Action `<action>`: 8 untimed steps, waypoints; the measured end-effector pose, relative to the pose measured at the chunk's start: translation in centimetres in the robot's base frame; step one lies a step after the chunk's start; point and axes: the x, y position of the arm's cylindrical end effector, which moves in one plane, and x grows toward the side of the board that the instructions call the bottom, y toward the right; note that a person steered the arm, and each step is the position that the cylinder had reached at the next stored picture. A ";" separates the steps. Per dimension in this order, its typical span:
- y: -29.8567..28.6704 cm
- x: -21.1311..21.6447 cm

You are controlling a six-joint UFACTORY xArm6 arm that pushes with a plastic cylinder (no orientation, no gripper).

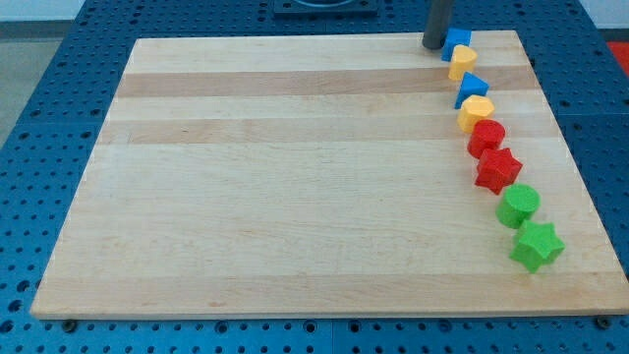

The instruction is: Put the cube at the top left side of heart

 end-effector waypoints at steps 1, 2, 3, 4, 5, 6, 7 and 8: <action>0.0 0.0; -0.3 -0.9; -0.5 -2.6; -0.2 -2.5; 1.5 -2.6; 3.3 -2.6; 5.1 -2.6; 5.2 -2.5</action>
